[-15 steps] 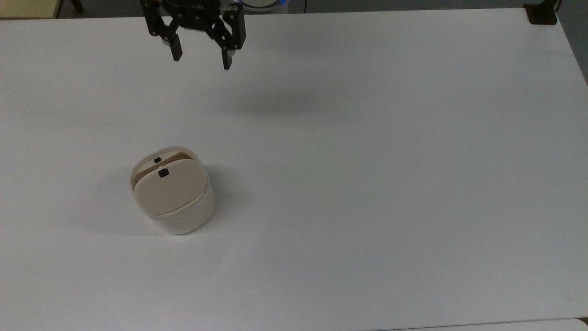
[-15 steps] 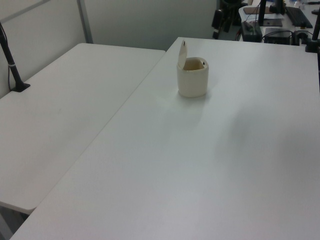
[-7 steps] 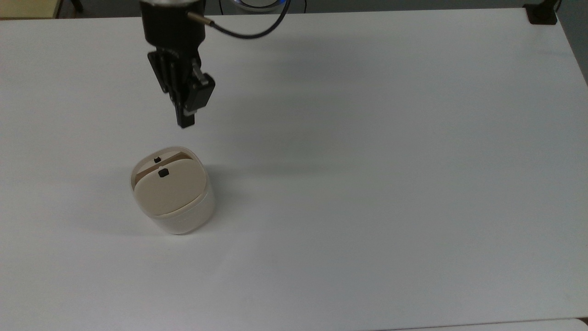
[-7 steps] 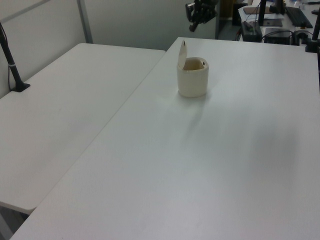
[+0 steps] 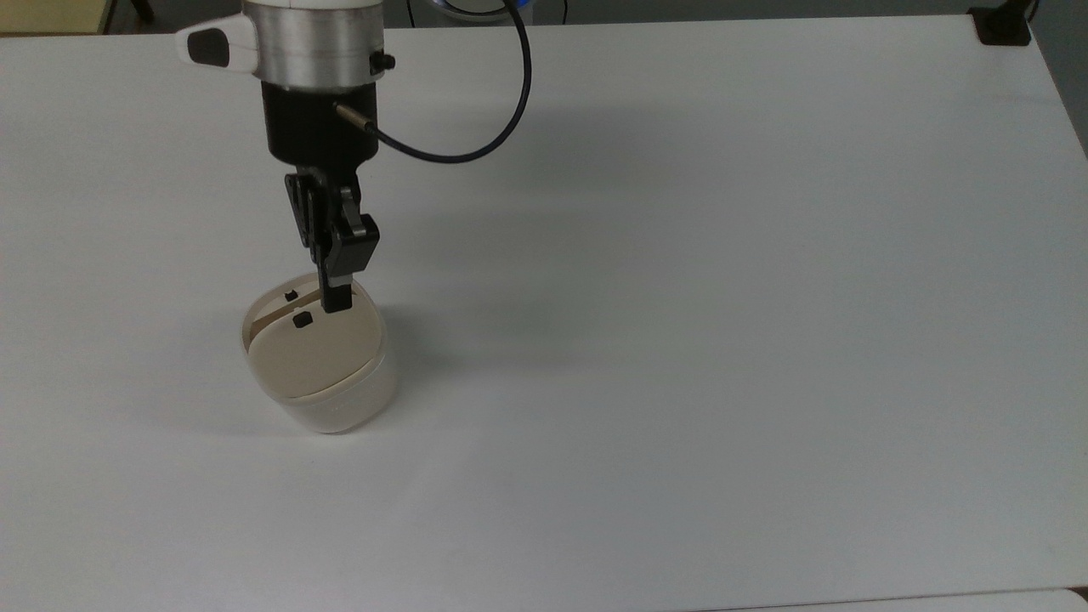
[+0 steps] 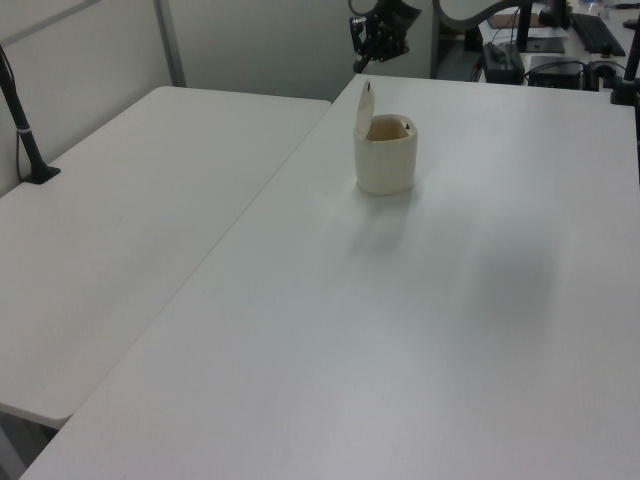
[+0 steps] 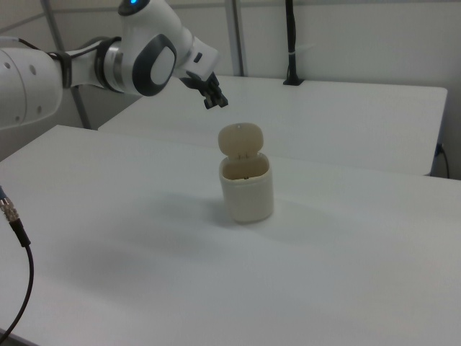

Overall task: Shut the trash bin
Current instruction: 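Move the gripper down toward the open lid of the cream bin, then push the raised lid with the gripper fingers, tipping it over the rim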

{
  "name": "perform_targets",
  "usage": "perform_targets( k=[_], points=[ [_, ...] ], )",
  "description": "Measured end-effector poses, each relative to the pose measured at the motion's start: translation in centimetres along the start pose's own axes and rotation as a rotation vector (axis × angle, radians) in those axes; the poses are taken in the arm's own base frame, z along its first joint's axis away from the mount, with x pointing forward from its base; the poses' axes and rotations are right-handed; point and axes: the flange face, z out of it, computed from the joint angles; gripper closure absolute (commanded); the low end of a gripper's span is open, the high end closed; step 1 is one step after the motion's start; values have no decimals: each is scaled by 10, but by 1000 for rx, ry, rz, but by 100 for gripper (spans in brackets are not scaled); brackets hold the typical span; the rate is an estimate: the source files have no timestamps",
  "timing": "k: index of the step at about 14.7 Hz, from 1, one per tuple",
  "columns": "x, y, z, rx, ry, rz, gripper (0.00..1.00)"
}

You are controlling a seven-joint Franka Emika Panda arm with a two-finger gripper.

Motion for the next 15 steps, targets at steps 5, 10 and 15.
perform_targets(
  k=[5,10,15],
  points=[
    [7,9,21,-18,53,-26,100],
    [23,25,31,-56,92,-47,100],
    [25,33,39,-83,102,-65,100]
  ],
)
